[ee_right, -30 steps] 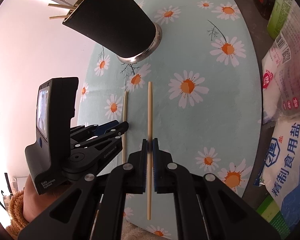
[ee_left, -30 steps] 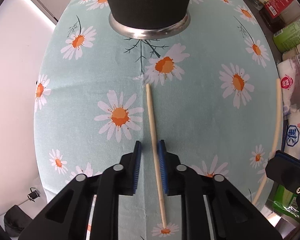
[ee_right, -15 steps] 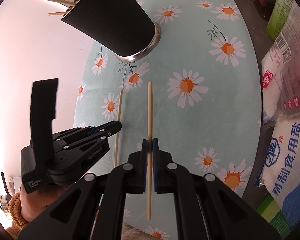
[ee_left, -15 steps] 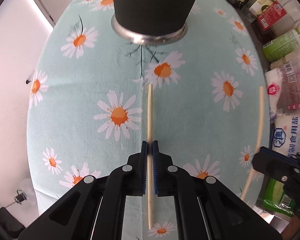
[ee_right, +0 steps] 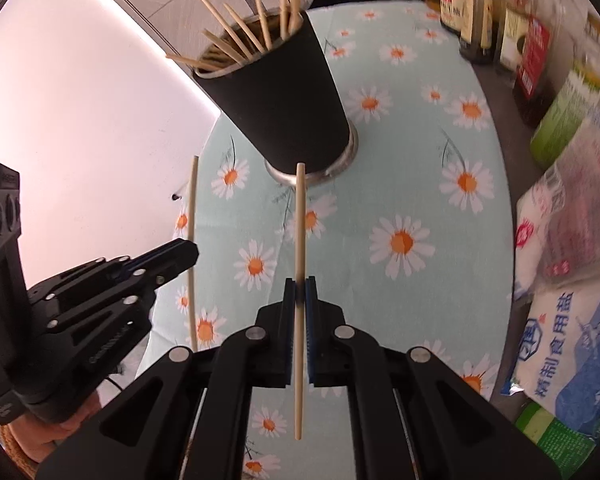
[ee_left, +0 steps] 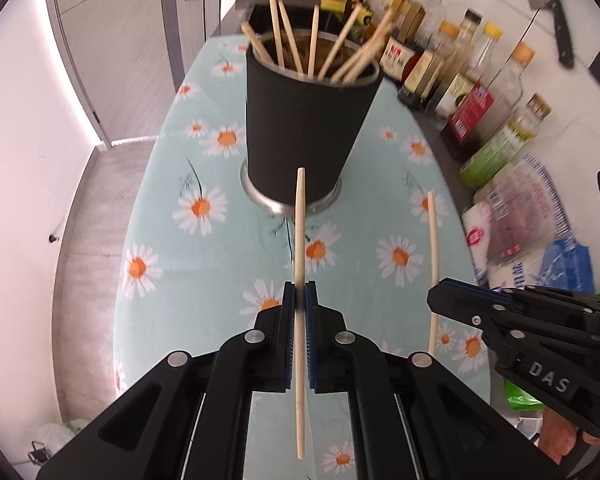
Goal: Organize utensils
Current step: 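Lift both sticks over the black holder and open both tools to drop them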
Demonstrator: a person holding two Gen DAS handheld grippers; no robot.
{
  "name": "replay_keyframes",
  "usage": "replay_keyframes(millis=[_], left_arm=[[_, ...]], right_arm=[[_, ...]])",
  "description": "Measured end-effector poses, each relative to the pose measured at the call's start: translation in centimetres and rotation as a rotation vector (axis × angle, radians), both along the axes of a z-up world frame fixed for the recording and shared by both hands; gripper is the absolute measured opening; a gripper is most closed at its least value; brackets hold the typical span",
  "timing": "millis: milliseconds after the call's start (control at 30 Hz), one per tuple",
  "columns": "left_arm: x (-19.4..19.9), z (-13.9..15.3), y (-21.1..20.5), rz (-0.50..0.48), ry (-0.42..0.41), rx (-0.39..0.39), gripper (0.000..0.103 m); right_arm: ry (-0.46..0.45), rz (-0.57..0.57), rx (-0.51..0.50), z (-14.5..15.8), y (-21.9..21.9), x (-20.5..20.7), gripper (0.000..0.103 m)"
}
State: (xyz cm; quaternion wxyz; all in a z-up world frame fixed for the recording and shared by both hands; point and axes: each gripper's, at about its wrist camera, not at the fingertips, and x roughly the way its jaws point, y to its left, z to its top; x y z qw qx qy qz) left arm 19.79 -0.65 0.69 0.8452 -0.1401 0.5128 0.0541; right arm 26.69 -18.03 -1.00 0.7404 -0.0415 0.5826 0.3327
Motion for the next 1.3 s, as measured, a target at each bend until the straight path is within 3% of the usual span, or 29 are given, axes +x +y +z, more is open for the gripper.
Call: replay_keyframes(millis=[300, 533, 733, 900, 1000, 1300], left_arm=[[0.2, 5.5, 2.4, -0.018, -0.216, 0.008, 0.004], [1.1, 10.4, 3.2, -0.042, -0.411, 0.054, 0.004], [2.0, 12.1, 3.5, -0.033, -0.491, 0.073, 0.004], [2.6, 13.4, 3.8, -0.029, -0.554, 0.082, 0.004], [2.6, 14.5, 4.2, -0.015, -0.637, 0.090, 0.004], [4.7, 15.5, 6.0, 0.000, -0.802, 0.021, 0.004]], right_arm=[[-0.229, -0.023, 0.016, 5.9, 1.7, -0.6, 0.006], [-0.396, -0.014, 0.134, 10.7, 3.0, 0.0, 0.006], [-0.502, -0.028, 0.220, 13.1, 3.8, 0.9, 0.006], [-0.552, -0.033, 0.258, 14.9, 3.9, 1.7, 0.006], [-0.587, -0.044, 0.292, 15.9, 3.8, 2.5, 0.006], [-0.646, -0.060, 0.444, 17.2, 3.8, 5.8, 0.006]])
